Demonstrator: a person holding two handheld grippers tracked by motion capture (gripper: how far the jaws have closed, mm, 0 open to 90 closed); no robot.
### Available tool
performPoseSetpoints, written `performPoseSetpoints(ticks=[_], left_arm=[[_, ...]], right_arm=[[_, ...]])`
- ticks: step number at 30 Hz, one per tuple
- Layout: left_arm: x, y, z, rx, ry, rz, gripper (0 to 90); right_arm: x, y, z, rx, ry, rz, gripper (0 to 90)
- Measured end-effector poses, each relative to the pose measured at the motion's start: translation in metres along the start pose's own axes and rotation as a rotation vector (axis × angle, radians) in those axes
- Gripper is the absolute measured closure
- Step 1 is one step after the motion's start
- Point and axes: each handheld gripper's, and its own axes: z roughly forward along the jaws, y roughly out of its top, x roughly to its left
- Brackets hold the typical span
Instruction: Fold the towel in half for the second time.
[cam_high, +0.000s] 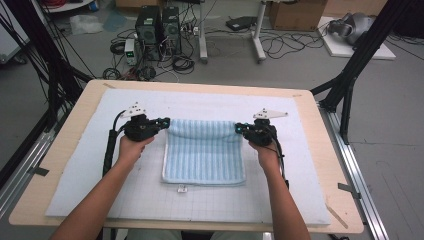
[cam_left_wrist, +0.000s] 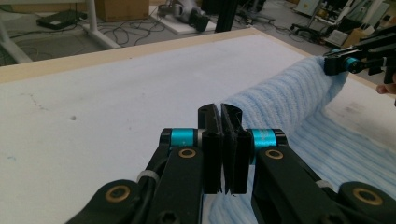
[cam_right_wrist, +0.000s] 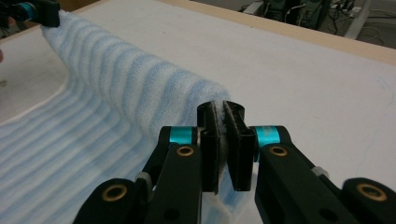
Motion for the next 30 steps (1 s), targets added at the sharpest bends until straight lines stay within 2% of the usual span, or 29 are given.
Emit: performPoseSetpoints(ticks=[3,5,7,12,17,22,30], left_arm=[[-0.009,-0.005,-0.008,-0.014,-0.015,0.005,86.7],[-0.014,-0.008,-0.014,-0.027,-0.023,0.008,86.7],[-0.019,-0.011,-0.020,-0.042,-0.035,0.011,86.7],[-0.028,-0.018,-0.031,-0.054,-0.065,0.013,86.7],[-0.036,-0.032,-0.036,-0.026,-0.082,0.018,86.6],[-0.042,-0.043,-0.038,-0.007,-0.095,0.023,86.4],[-0.050,-0.052,-0.046,0.016,-0.128,0.021,86.2]], right_arm=[[0.007,-0.005,-0.009,-0.013,0.008,-0.014,85.0],[0.012,-0.005,-0.014,-0.004,0.010,-0.031,85.0],[0.018,-0.006,-0.021,-0.028,0.013,-0.044,85.0],[0.027,-0.014,-0.033,-0.041,0.030,-0.065,84.9],[0.037,-0.029,-0.041,-0.035,0.039,-0.079,84.6],[0.042,-0.041,-0.045,-0.036,0.044,-0.072,84.6],[0.052,-0.059,-0.054,-0.030,0.066,-0.067,84.1]])
